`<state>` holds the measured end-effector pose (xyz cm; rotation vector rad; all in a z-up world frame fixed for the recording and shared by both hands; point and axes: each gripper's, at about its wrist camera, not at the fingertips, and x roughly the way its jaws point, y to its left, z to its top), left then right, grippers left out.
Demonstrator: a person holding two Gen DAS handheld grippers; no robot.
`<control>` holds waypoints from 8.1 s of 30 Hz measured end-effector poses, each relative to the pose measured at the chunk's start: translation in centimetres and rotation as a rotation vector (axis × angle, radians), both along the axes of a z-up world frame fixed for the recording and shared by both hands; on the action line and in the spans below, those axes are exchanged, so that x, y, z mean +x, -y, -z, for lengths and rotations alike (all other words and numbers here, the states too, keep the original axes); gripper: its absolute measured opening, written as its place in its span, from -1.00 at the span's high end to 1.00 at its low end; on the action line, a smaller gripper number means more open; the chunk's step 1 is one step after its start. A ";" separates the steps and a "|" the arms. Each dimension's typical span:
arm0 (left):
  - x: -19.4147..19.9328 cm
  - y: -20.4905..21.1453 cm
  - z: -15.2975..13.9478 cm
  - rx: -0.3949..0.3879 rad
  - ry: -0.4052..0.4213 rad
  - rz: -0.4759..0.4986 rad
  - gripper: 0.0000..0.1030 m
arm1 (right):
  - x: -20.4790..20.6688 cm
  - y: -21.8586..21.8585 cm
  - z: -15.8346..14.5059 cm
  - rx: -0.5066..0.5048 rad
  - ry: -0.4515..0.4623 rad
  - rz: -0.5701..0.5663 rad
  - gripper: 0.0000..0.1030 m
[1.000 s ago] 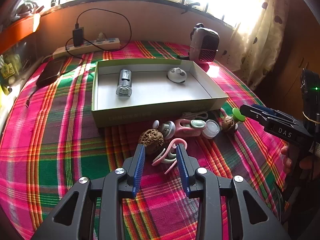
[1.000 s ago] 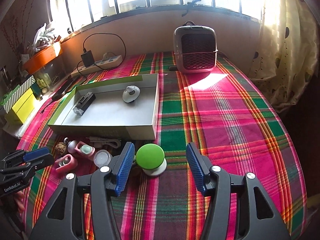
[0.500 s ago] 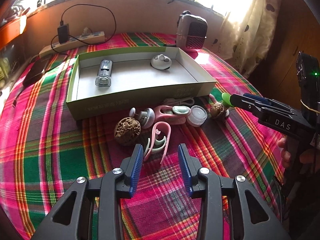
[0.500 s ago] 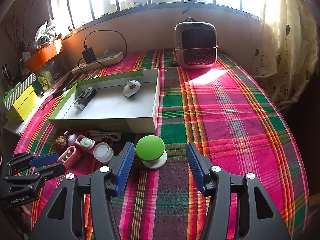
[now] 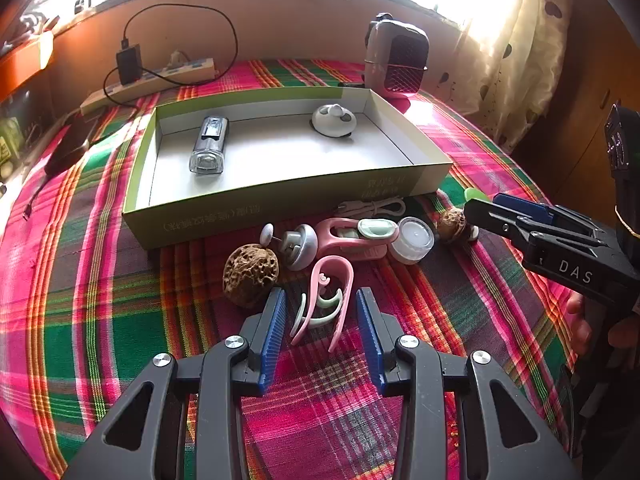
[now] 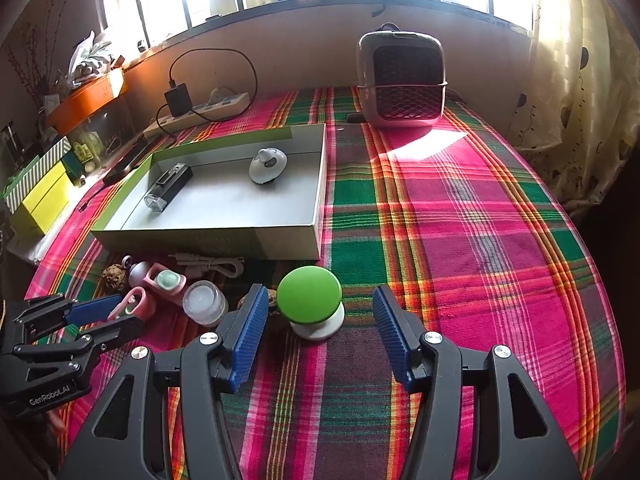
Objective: Organize objects
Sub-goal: 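Grasp the pink curved clip with the left gripper while the right grasps the green mushroom toy, then carry the pink clip and green mushroom toy over the white tray with both grippers, then release the pink clip in the tray with the left gripper while the right sets down the mushroom toy, then withdraw both grippers from the tray toward the brown seed pod and walnut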
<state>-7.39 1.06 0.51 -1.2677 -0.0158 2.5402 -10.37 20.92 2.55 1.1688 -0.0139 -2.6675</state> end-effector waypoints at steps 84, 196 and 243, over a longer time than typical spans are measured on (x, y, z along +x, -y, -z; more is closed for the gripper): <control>0.5 0.4 -2.2 -0.009 -0.073 -0.036 0.59 | -0.3 0.3 -1.7 0.079 -0.049 -0.010 0.32; -14.1 0.7 -2.7 -0.067 -0.036 -0.095 0.44 | -10.2 6.1 -0.9 0.026 -0.019 -0.160 0.07; -0.5 5.3 -1.3 0.093 -0.036 -0.139 0.35 | 0.6 2.7 -0.4 0.014 -0.013 -0.129 -0.04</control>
